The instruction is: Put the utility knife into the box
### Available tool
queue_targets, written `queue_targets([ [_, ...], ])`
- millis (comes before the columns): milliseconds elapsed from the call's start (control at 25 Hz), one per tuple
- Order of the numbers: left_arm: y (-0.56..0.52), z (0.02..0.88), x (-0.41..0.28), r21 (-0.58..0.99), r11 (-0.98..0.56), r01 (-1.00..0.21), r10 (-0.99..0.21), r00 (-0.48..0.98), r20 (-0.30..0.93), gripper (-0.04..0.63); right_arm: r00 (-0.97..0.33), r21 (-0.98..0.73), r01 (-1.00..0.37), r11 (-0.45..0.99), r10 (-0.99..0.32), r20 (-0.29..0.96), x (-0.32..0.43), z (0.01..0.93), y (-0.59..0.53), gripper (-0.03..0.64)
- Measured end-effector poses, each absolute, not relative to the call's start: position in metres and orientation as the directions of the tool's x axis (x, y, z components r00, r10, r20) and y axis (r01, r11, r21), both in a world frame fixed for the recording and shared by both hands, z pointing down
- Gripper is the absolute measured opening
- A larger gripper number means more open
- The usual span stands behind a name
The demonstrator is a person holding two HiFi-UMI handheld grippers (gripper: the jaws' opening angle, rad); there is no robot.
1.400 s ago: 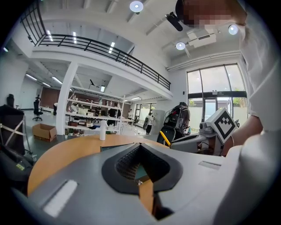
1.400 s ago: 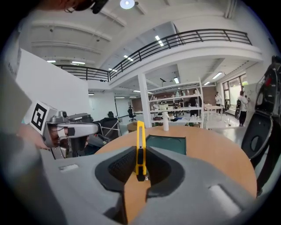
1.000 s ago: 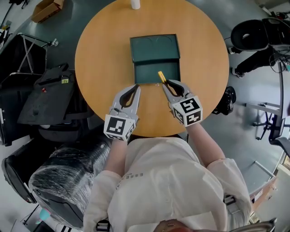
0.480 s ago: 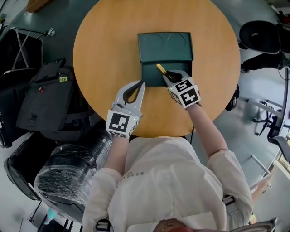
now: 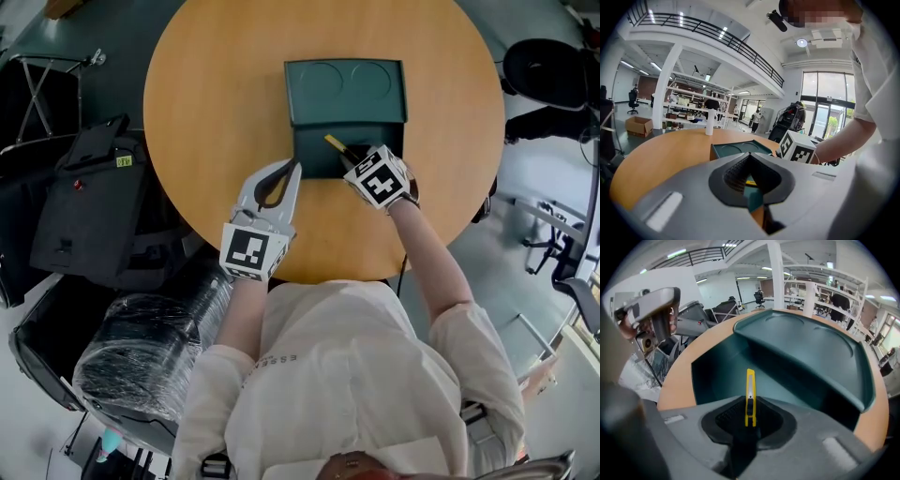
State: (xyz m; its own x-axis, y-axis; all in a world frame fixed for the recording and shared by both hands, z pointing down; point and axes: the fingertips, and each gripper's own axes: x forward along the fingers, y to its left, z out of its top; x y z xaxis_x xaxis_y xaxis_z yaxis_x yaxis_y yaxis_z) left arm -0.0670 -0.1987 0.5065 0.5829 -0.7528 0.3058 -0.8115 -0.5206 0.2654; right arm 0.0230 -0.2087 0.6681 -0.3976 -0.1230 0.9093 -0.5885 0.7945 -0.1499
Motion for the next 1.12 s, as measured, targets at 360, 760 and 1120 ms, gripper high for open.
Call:
queue_targets([
  [360, -0.182, 0.507, -0.07, 0.278, -0.509, -0.815, -0.752, 0.578, 0.316, 0.015, -0.429, -0.163, -0.625, 0.764, -0.161, 0.889, 0.025, 0.663, -0.213, 0.117],
  [760, -0.165, 0.451, -0.048, 0.221, -0.53, -0.819, -0.79, 0.572, 0.223, 0.015, -0.693, -0.324, -0.708, 0.627, -0.532, 0.486, 0.038, 0.519, -0.208, -0.008],
  [1120, -0.113, 0.403, -0.031, 0.153, -0.527, -0.836, -0.825, 0.547, 0.143, 0.015, -0.674, -0.181, -0.736, 0.652, -0.685, 0.275, 0.063, 0.435, -0.151, -0.008],
])
